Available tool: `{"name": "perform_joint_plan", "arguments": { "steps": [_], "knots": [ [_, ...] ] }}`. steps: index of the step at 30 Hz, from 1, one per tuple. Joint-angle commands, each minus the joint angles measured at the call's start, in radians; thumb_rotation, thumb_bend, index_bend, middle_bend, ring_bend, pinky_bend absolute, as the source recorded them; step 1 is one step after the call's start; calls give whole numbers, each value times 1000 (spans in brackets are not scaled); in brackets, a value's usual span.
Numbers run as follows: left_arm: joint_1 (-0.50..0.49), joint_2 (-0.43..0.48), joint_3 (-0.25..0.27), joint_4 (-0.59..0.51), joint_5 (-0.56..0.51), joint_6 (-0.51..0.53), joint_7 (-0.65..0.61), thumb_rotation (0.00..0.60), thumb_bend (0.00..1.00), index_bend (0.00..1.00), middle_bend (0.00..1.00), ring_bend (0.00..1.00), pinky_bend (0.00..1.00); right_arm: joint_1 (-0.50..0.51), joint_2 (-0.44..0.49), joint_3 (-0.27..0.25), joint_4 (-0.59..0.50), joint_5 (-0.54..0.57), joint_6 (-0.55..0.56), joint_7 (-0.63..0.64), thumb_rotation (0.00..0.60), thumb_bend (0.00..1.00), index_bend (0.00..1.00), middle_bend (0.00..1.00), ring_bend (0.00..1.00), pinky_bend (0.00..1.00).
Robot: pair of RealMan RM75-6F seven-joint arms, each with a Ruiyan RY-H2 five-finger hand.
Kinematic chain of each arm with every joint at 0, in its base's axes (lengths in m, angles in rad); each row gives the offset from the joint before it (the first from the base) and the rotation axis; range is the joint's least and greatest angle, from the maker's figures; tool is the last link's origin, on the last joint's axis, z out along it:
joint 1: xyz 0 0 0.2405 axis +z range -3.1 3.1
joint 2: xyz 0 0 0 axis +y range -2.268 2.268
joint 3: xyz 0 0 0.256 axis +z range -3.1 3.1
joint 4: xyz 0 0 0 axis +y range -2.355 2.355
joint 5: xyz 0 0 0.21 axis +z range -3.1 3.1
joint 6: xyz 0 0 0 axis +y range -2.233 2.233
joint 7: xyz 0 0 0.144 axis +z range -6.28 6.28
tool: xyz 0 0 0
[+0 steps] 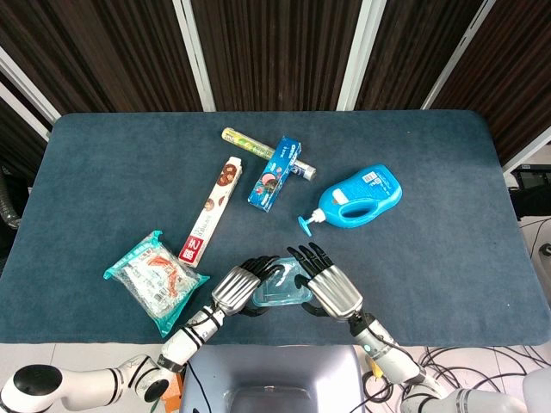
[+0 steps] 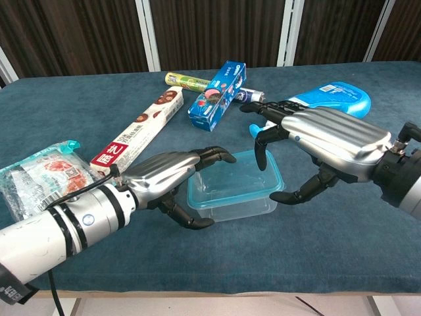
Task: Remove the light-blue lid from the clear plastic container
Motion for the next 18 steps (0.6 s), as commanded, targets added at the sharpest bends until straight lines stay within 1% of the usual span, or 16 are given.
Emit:
{"name": "perform_joint_plan", "arguments": {
  "steps": [1,5,18],
  "knots": [
    [0,-2,3,6,4,1,3,600,261,174,256,228,243,2,1,0,-5,6,-3,-1,600,198,517,12,0,0],
    [-1,-6,9,18,15,6,9,600,262,176,302,250,247,5,4,4,-11,17,-5,-6,600,199,513,12,0,0],
    [-2,-14,23,36,43,19,22,600,264,179,316,259,249,18,17,13,-40,36,-6,-15,600,199,510,12,0,0]
  ]
}}
